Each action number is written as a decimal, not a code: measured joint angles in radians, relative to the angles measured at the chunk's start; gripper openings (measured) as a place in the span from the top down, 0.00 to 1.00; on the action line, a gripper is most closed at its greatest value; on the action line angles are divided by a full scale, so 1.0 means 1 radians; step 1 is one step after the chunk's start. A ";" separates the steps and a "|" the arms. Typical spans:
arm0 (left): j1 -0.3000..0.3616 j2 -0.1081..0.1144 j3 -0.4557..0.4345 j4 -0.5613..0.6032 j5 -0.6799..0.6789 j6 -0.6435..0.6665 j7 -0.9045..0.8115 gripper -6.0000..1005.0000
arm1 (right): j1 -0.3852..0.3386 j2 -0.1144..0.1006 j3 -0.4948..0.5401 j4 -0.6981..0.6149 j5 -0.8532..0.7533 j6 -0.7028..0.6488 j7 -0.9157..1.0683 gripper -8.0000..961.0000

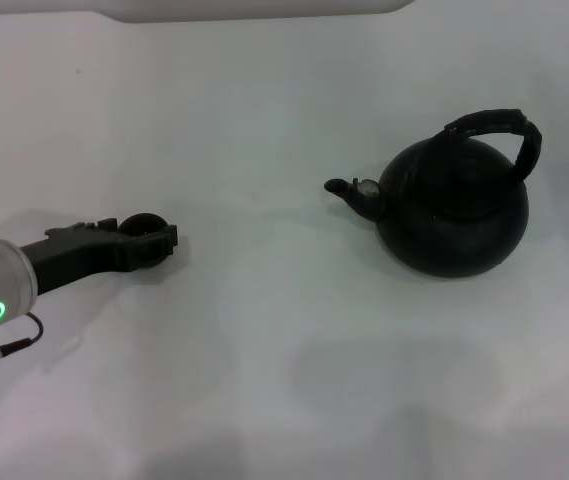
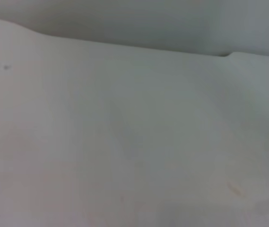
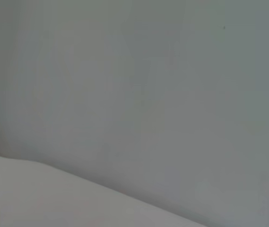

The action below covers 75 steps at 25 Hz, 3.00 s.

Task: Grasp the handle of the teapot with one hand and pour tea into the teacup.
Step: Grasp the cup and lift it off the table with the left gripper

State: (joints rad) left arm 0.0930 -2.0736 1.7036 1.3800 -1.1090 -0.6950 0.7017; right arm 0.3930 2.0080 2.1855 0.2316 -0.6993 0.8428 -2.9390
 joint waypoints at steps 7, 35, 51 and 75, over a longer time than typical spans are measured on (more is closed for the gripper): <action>-0.021 0.003 -0.007 -0.012 0.004 -0.029 -0.022 0.13 | 0.000 0.000 0.001 0.000 -0.001 0.001 0.000 0.09; -0.052 0.003 -0.032 -0.023 0.052 -0.082 -0.052 0.44 | -0.002 0.000 0.003 0.000 0.000 0.003 0.000 0.09; -0.040 0.002 -0.027 0.047 0.062 -0.084 -0.044 0.52 | -0.002 0.000 0.001 0.000 0.000 0.003 0.000 0.09; -0.054 0.000 -0.083 0.074 0.088 -0.170 -0.054 0.39 | -0.007 0.001 -0.003 -0.003 -0.005 0.015 0.000 0.09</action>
State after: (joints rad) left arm 0.0393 -2.0737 1.6204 1.4537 -1.0211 -0.8653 0.6476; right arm 0.3860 2.0089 2.1822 0.2284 -0.7041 0.8579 -2.9390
